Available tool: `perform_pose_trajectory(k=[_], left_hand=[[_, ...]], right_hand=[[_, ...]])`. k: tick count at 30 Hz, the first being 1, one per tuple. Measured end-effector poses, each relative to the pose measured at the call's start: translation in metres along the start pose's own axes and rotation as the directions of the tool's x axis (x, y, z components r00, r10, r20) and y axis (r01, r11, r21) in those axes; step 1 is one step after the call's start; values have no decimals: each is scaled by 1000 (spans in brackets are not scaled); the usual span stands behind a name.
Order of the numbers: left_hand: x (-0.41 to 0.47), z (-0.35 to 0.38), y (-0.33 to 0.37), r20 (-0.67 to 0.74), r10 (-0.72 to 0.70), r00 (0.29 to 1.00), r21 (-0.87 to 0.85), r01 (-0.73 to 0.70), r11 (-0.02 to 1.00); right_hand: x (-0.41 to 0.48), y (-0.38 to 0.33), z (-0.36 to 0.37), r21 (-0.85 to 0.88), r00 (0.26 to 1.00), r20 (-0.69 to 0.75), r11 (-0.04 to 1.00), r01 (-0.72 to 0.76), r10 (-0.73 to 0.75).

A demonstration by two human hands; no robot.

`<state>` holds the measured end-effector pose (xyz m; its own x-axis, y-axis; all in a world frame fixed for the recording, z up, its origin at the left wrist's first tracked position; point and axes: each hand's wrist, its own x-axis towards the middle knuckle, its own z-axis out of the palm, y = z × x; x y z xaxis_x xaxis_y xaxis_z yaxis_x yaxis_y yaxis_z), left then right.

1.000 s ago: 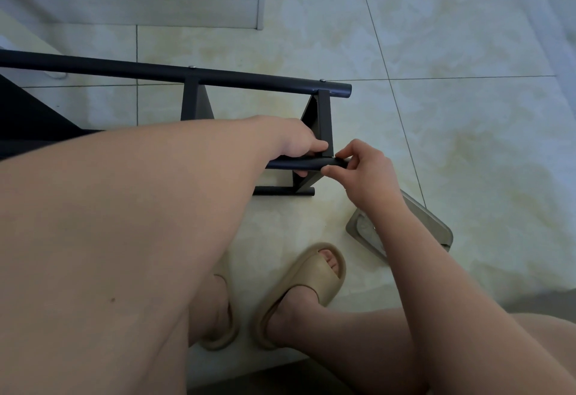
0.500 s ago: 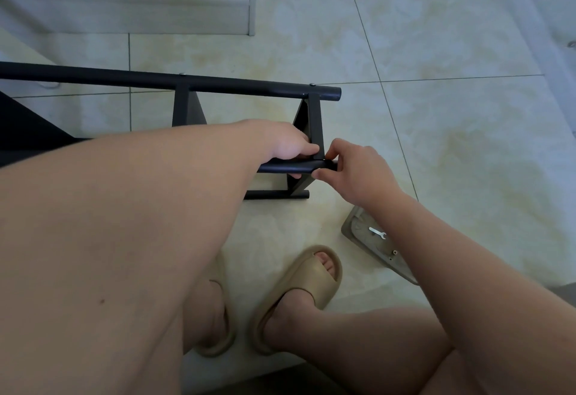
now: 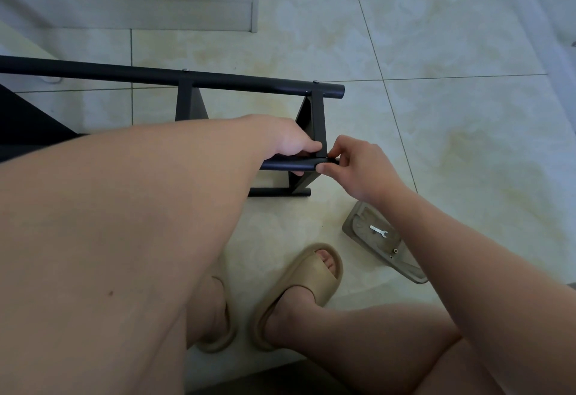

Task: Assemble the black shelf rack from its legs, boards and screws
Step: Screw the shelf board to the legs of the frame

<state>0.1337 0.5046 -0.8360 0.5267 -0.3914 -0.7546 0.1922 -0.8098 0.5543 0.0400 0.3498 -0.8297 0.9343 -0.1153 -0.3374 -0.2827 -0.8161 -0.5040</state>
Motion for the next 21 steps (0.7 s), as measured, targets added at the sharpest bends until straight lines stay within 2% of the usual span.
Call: perform_pose_trajectory(k=[4,9,12,15,21], left_hand=[[-1,1,1,-14,2,1000,-5,-2,1000],[-4,2,0,45,-19,999,-17,20,1000],[-4,2,0,37,-23,999,-31,24,999],[-3,3,0,-3,-21,1000,14,21,1000],[-7,-1,5,29,-20,999,52,18,998]], right_hand=[[-1,2,1,25,1000,-9,1000,7,-7],[0,9,-4,103,998,66,995,-8,1],[-1,13,-4,49,997,72,999,18,-22],[-3,13,4,-24,999,-3,999,36,-37],[-1,4,11,-134,995,-95,991,-19,6]])
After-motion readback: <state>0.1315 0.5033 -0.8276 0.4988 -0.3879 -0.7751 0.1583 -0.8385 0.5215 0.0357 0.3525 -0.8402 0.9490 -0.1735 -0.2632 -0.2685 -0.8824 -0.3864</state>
